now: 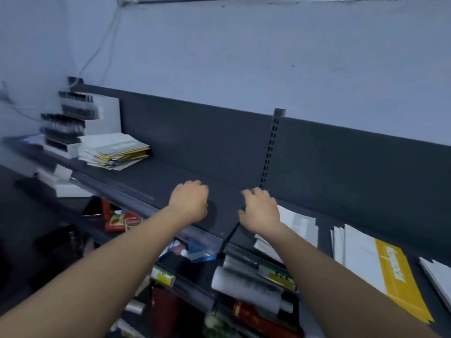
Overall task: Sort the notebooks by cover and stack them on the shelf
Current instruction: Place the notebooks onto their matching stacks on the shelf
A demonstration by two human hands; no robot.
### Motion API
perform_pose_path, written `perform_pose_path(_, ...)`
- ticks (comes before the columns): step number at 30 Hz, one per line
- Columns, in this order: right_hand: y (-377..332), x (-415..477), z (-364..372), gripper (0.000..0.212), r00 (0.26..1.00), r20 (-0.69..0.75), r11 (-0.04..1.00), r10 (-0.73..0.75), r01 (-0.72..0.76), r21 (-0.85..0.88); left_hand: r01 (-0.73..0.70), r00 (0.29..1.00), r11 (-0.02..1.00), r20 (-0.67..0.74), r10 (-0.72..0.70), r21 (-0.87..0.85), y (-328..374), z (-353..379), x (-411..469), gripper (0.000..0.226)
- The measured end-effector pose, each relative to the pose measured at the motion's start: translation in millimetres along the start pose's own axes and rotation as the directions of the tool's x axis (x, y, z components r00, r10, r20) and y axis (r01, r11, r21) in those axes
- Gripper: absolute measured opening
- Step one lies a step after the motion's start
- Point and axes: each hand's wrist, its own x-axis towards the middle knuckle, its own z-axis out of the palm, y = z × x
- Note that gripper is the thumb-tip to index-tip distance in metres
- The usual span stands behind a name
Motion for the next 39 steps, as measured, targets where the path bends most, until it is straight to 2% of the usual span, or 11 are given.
perform_pose_path(9,-140,80,36,0.046,0.993,0.033,0.992,-0.116,0.115,0.046,0.102,0.995,0.992,-0.023,-0.101,0.069,-154,15,16,0.031)
perform_pose_path(17,-235,143,62,0.046,0.982,0.080,0.981,-0.172,0.164,0.108,0.166,0.986,0.983,0.007,-0.167,0.084,-269,33,34,0.025)
perform_pose_path(28,-311,249,103,0.043,0.965,0.121,0.963,-0.235,0.214,0.161,0.253,0.967,0.961,0.003,-0.255,0.110,-369,67,99,0.029)
perform_pose_path(31,-327,283,114,0.035,0.962,0.111,0.956,-0.248,0.224,0.189,0.251,0.967,0.960,0.009,-0.254,0.127,-392,75,124,0.026)
perform_pose_path(35,-342,319,126,0.013,0.966,0.117,0.942,-0.229,0.190,0.275,0.246,0.969,0.957,-0.013,-0.247,0.151,-416,80,155,0.026)
perform_pose_path(39,-357,350,146,0.024,0.973,0.146,0.935,-0.180,0.123,0.333,0.254,0.966,0.956,0.013,-0.259,0.147,-438,94,185,0.027)
